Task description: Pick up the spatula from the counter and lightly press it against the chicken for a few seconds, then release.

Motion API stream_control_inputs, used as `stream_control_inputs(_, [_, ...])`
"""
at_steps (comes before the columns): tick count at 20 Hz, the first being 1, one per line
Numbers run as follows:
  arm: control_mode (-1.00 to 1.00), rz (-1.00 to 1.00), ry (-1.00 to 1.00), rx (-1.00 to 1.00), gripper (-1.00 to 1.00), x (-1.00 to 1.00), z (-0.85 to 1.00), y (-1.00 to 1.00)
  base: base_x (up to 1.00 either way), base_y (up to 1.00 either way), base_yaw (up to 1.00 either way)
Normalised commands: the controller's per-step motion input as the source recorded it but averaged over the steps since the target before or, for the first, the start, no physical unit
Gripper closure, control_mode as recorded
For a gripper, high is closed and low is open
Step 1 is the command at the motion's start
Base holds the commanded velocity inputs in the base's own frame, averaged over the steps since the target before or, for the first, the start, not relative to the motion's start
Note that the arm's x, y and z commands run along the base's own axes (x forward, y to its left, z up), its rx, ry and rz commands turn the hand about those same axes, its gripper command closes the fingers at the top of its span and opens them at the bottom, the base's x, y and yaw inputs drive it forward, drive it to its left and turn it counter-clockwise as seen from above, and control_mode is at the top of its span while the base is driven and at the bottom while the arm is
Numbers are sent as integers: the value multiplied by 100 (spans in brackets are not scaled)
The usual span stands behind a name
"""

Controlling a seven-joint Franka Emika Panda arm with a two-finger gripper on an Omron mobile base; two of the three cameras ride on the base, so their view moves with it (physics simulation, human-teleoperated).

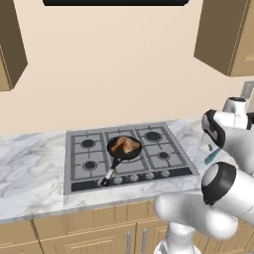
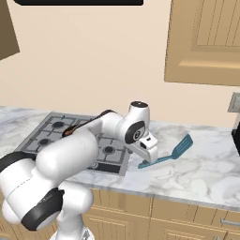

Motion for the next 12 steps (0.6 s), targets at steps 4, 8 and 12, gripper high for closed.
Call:
stream_control_inputs(4, [-100, 0, 1, 1, -100, 18, -26, -7, 0, 0, 0])
stream_control_inputs(8, [-100, 0, 0, 0, -100, 15, -21, -5, 0, 0, 0])
stream_control_inputs(12, [-100, 0, 0, 0, -100, 12, -16, -5, 0, 0, 0])
